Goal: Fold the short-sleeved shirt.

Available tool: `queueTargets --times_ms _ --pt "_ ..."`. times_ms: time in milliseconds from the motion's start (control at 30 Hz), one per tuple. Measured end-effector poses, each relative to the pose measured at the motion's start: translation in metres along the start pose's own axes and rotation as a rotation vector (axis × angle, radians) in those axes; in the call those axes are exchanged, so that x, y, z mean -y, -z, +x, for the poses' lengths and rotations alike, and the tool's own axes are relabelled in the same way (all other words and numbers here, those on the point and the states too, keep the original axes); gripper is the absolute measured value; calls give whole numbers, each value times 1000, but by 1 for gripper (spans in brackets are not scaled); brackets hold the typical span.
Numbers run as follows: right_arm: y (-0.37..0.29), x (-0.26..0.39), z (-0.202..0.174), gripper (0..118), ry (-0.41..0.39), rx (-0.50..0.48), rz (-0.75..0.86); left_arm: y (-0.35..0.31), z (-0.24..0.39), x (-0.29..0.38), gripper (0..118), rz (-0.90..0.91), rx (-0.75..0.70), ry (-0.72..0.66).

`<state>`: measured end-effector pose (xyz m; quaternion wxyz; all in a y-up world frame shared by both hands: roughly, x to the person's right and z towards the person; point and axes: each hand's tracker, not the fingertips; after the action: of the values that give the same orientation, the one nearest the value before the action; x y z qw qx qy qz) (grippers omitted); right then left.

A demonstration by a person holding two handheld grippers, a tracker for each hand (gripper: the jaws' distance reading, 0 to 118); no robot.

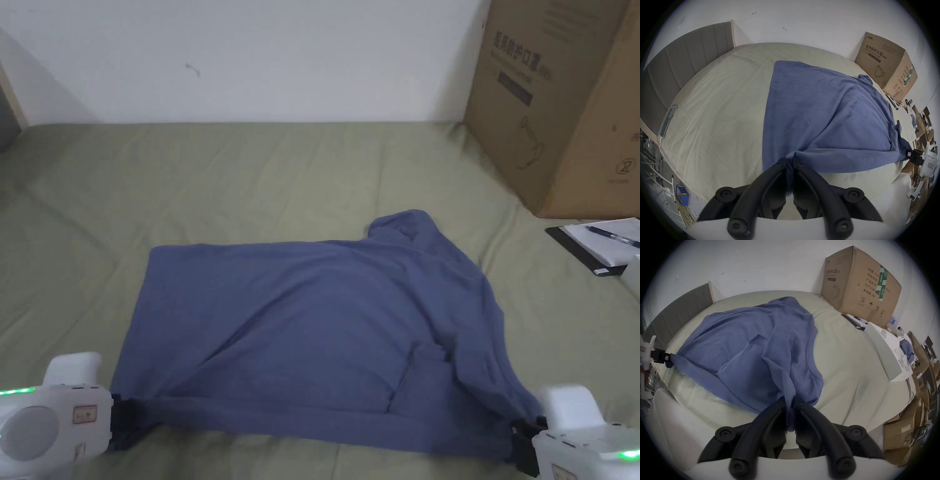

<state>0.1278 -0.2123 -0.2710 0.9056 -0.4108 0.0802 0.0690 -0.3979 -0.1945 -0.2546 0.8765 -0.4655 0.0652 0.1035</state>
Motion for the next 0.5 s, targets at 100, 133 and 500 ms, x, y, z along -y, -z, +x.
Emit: queueTargets --times_ms 100,133,500 --pt "-15 -10 2 7 35 -50 57 0 -4 -1 4 1 0 -7" --pt "-18 -14 2 6 34 -41 67 0 -6 -2 4 0 -2 -7" --pt "-2 -101 53 5 202 -43 165 2 -3 -68 4 53 6 -22"
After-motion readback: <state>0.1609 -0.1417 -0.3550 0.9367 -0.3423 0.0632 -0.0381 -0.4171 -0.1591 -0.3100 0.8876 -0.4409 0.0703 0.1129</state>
